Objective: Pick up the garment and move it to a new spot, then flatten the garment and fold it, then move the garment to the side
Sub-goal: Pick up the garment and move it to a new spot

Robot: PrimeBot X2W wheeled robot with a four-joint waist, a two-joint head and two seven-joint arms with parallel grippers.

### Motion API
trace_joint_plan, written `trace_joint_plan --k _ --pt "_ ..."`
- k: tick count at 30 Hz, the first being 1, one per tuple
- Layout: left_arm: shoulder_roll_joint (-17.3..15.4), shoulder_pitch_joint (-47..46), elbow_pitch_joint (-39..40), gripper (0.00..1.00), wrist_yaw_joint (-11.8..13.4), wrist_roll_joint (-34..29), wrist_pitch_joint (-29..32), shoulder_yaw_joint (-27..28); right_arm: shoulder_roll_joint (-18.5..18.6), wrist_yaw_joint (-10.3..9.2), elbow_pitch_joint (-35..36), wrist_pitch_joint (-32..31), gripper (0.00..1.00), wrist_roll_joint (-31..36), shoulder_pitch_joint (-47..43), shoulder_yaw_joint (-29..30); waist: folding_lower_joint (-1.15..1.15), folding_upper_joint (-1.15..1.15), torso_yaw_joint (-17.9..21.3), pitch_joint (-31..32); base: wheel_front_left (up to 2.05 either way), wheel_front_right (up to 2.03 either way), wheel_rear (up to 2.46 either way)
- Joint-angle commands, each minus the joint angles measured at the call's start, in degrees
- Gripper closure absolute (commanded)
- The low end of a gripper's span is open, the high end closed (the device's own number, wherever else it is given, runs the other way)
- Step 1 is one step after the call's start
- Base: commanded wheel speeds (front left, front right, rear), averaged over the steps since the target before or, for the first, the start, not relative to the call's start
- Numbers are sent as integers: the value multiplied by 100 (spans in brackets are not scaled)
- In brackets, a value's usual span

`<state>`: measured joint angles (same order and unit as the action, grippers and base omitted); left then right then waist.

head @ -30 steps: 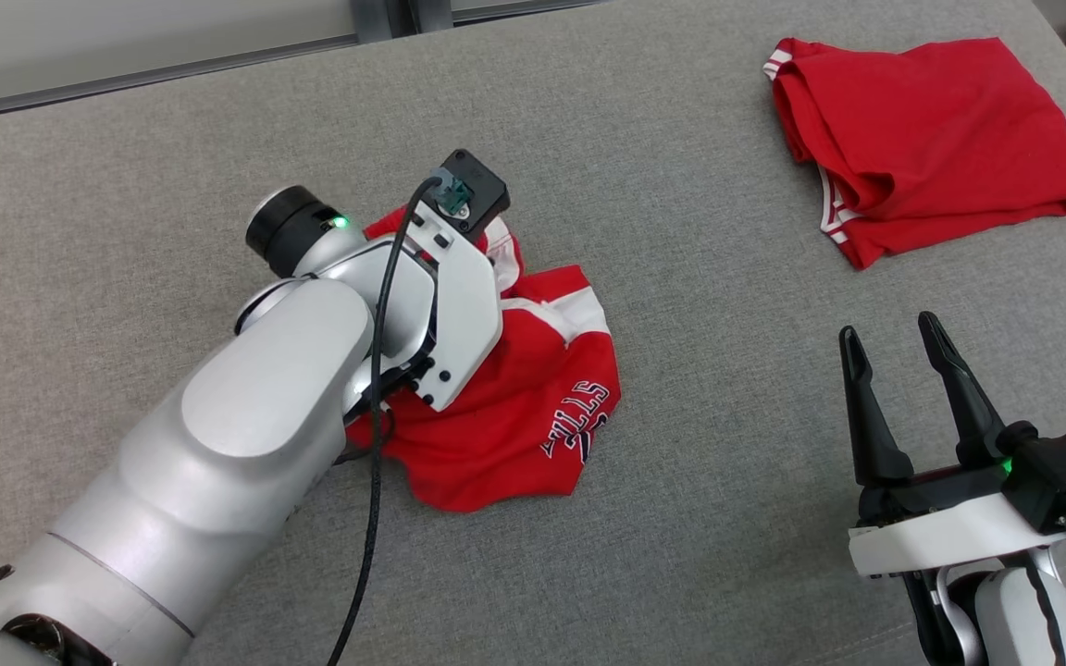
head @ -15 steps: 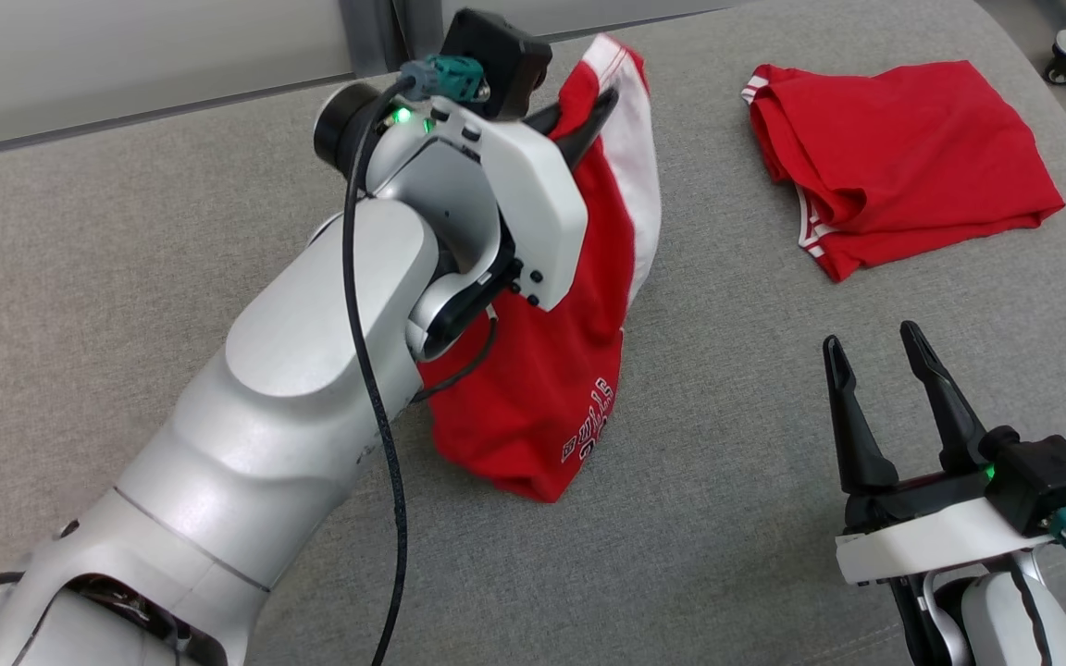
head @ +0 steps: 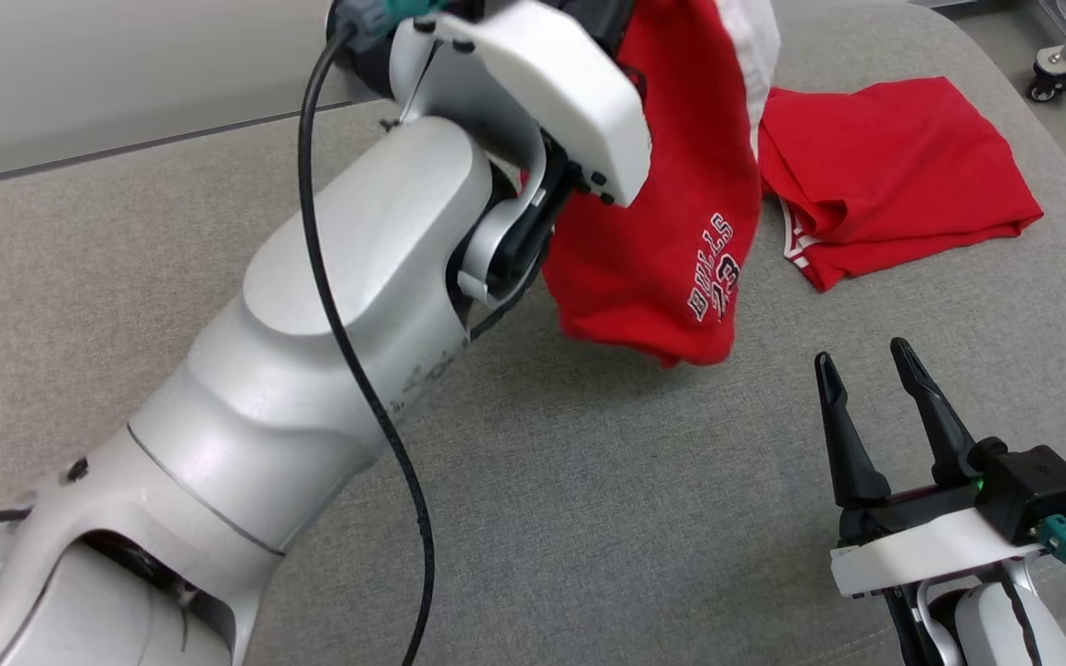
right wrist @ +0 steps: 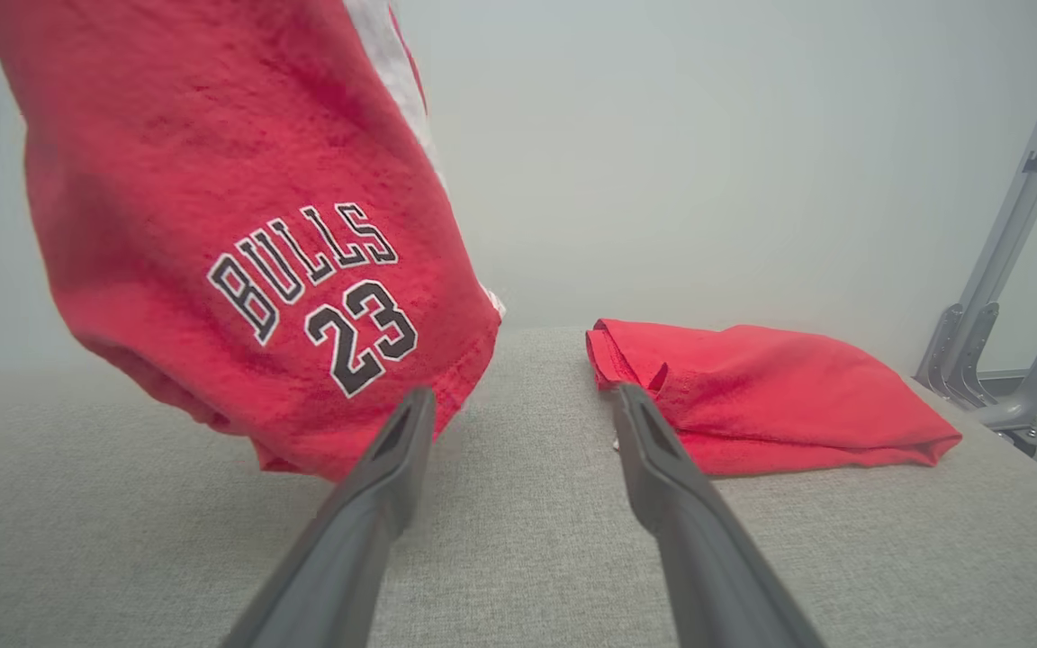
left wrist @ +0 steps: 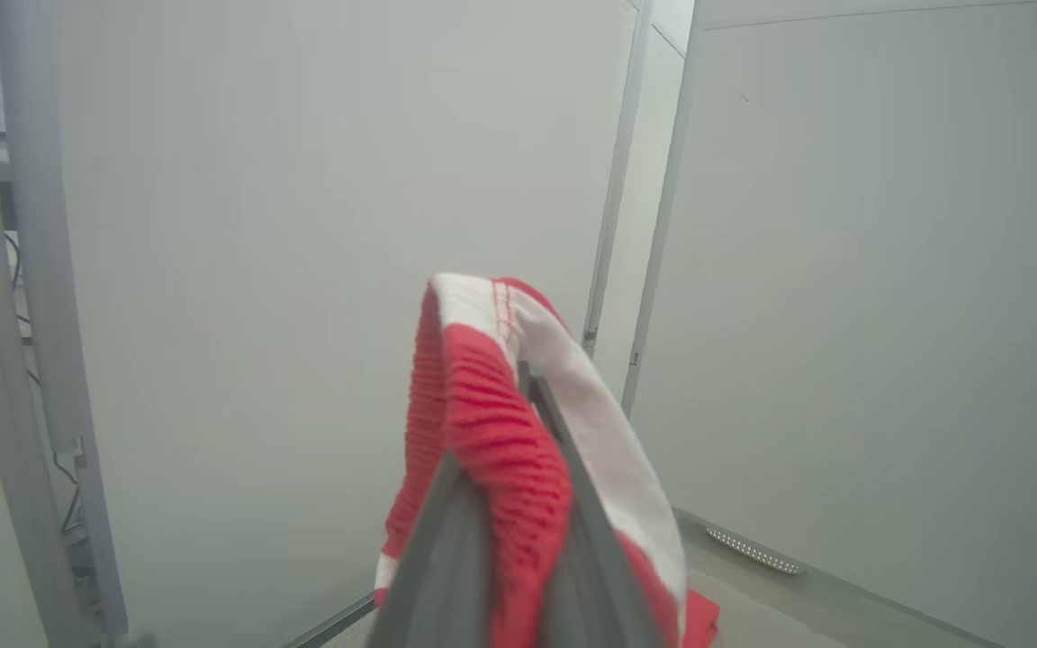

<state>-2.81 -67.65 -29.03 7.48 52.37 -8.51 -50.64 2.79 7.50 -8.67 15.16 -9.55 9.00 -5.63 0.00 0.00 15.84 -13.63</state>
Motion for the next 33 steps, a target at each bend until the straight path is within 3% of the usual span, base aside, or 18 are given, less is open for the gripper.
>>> trace_joint_plan --k 1,7,11,12,14,16,17,19,22,28,33 --pt "-23 244 -71 100 95 146 -139 -72 28 -2 -9 -1 0 24 -10 30 0 0 -42 7 0 0 0" --pt "-26 1483 -455 100 168 367 -643 -115 27 -2 86 -1 0 26 -79 207 0 0 -253 -5 0 0 0" --pt "-122 2248 -266 100 222 -42 -670 479 27 -2 105 0 0 47 -130 284 0 0 -363 1 0 0 0" --pt "-166 2934 41 100 263 -376 -666 1052 28 -2 115 0 0 70 -144 326 0 0 -430 17 0 0 0" --pt "-157 3519 427 88 244 -696 -669 1643 26 -2 132 0 0 73 -171 389 0 0 -540 38 0 0 0" --pt "-134 4051 753 66 168 -971 -669 2171 25 -2 132 0 0 110 -213 396 0 0 -648 77 0 0 0" --pt "-134 4051 753 66 168 -971 -669 2171 25 -2 132 0 0 110 -213 396 0 0 -648 77 0 0 0" --pt "-92 4534 950 50 88 -1139 -669 2587 26 -2 127 0 0 132 -222 374 0 0 -738 112 0 0 0" --pt "-39 4981 956 0 -45 -1255 -669 2867 29 -2 110 -1 0 171 -229 342 0 0 -844 178 0 0 0" --pt "-21 5313 957 0 -27 -1118 -670 3034 28 -2 101 -1 0 224 -228 331 0 0 -987 276 0 0 0" --pt "-26 5490 1061 0 43 -1440 -670 3275 28 -2 104 -1 0 233 -252 333 0 0 -1051 335 0 0 0"
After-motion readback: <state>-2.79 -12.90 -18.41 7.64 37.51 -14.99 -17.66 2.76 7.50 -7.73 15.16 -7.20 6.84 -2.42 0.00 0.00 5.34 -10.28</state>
